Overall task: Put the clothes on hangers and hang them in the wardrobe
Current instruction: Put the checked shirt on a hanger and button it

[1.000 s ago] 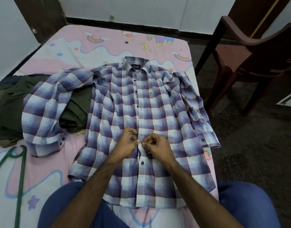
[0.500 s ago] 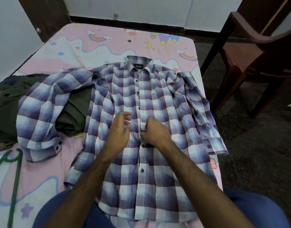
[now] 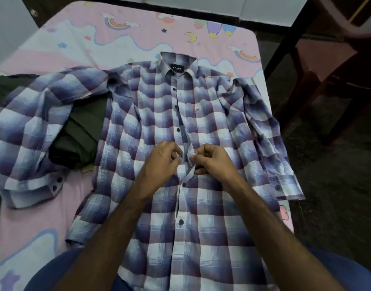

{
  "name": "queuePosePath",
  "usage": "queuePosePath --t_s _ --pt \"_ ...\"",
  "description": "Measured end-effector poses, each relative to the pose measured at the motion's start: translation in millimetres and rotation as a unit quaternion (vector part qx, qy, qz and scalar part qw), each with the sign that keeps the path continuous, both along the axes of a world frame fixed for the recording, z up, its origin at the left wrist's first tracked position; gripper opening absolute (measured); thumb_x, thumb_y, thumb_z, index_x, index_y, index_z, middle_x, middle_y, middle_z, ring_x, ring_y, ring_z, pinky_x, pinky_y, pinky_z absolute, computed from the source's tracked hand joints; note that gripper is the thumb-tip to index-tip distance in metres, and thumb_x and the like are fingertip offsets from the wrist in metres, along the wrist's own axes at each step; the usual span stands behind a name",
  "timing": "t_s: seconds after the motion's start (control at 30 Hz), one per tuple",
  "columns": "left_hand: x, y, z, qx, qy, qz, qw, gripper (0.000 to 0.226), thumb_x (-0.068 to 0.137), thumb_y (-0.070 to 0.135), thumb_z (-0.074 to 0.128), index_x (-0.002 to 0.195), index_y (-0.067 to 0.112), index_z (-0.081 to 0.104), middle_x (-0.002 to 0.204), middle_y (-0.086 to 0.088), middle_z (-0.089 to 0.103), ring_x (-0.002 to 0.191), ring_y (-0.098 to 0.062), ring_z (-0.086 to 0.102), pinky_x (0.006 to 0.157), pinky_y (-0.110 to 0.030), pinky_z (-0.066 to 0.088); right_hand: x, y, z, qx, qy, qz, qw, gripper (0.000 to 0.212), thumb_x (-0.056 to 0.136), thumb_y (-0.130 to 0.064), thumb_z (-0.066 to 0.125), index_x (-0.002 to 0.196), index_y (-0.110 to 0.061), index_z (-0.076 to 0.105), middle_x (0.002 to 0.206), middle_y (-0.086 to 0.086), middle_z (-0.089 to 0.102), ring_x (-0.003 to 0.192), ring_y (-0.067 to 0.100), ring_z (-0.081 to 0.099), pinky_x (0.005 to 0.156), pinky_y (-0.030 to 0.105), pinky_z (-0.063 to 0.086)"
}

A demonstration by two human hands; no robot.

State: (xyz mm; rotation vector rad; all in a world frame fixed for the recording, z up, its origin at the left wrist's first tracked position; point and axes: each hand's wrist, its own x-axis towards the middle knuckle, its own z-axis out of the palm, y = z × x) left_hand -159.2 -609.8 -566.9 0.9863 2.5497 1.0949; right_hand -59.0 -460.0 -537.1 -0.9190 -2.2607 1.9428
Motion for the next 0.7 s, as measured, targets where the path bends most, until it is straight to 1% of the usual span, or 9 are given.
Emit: queuePosePath --t_s 0.07,0.13,0.23,0.27,0.33,0.4,0.5,0.6,0.7 --pt "-3 2 1 -0.009 -0.017 0.002 1.0 0.009 0.09 0.012 0.071 0.096 0.016 0.067 0.095 0.004 0.058 0.079 -0.005 0.058 0.074 -0.026 0.054 -3 1 -3 -0.014 0.001 0.0 1.0 0.01 0.094 -0.009 0.07 0.09 0.0 0.068 0.077 0.009 0.069 0.068 0.016 0.068 0.064 0.028 0.06" --pt "-6 3 6 -0.004 -0.065 0.021 0.998 0.008 0.089 0.01 0.072 0.092 0.015 0.066 0.089 0.004 0.065 0.073 -0.005 0.063 0.067 -0.023 0.055 -5 3 -3 -0.039 0.004 -0.007 0.999 0.012 0.093 -0.008 0.069 0.082 -0.006 0.066 0.071 0.005 0.066 0.064 0.012 0.065 0.064 0.027 0.06" --pt "-10 2 12 0.046 -0.216 0.039 0.974 0.006 0.091 0.004 0.07 0.091 0.009 0.066 0.073 -0.01 0.07 0.057 -0.023 0.067 0.046 -0.029 0.054 -3 4 -7 -0.031 0.003 0.005 1.0 0.013 0.093 -0.006 0.066 0.081 -0.008 0.063 0.068 0.0 0.062 0.062 0.008 0.062 0.064 0.025 0.058" --pt "-12 1 13 0.064 -0.255 0.039 0.964 0.005 0.091 0.003 0.07 0.092 0.006 0.066 0.072 -0.013 0.07 0.055 -0.029 0.065 0.044 -0.031 0.054 -2 4 -8 -0.026 0.006 0.008 1.0 0.011 0.093 -0.006 0.067 0.082 -0.007 0.063 0.067 -0.001 0.061 0.062 0.006 0.062 0.064 0.025 0.058" --pt "-13 1 14 0.09 -0.299 0.041 0.949 0.003 0.092 0.002 0.07 0.093 0.003 0.067 0.07 -0.017 0.068 0.054 -0.032 0.062 0.044 -0.033 0.054 -2 4 -10 -0.026 0.019 0.003 0.999 0.008 0.091 -0.005 0.068 0.084 -0.006 0.064 0.066 -0.002 0.062 0.061 0.006 0.062 0.063 0.025 0.058" --pt "-14 2 11 0.114 -0.326 0.041 0.938 0.004 0.091 0.001 0.07 0.095 0.001 0.068 0.067 -0.017 0.065 0.052 -0.033 0.059 0.043 -0.032 0.054 -5 2 -11 -0.02 0.035 -0.009 0.999 0.009 0.091 -0.007 0.069 0.083 -0.006 0.064 0.066 -0.001 0.063 0.062 0.008 0.064 0.062 0.027 0.058" --pt "-15 4 10 0.138 -0.354 0.038 0.924 0.005 0.092 -0.001 0.067 0.098 -0.002 0.068 0.061 -0.014 0.063 0.048 -0.026 0.061 0.044 -0.032 0.055 -12 -4 -16 0.025 0.053 -0.014 0.998 0.01 0.09 -0.013 0.072 0.085 -0.009 0.064 0.068 -0.001 0.064 0.06 0.011 0.065 0.06 0.03 0.059" --pt "-15 3 9 0.149 -0.365 0.035 0.918 0.007 0.093 -0.001 0.066 0.099 -0.002 0.069 0.062 -0.014 0.062 0.047 -0.023 0.061 0.046 -0.032 0.057 -15 -9 -19 0.036 0.067 -0.027 0.997 0.013 0.09 -0.017 0.074 0.088 -0.008 0.065 0.068 -0.001 0.064 0.059 0.013 0.065 0.06 0.032 0.061" --pt "-15 3 8 0.148 -0.36 0.036 0.921 0.007 0.093 -0.002 0.065 0.099 -0.003 0.069 0.062 -0.015 0.061 0.048 -0.019 0.059 0.046 -0.032 0.057 -14 -10 -21 0.039 0.078 -0.023 0.996 0.015 0.091 -0.02 0.076 0.09 -0.007 0.068 0.071 0.001 0.068 0.061 0.012 0.066 0.059 0.027 0.059"
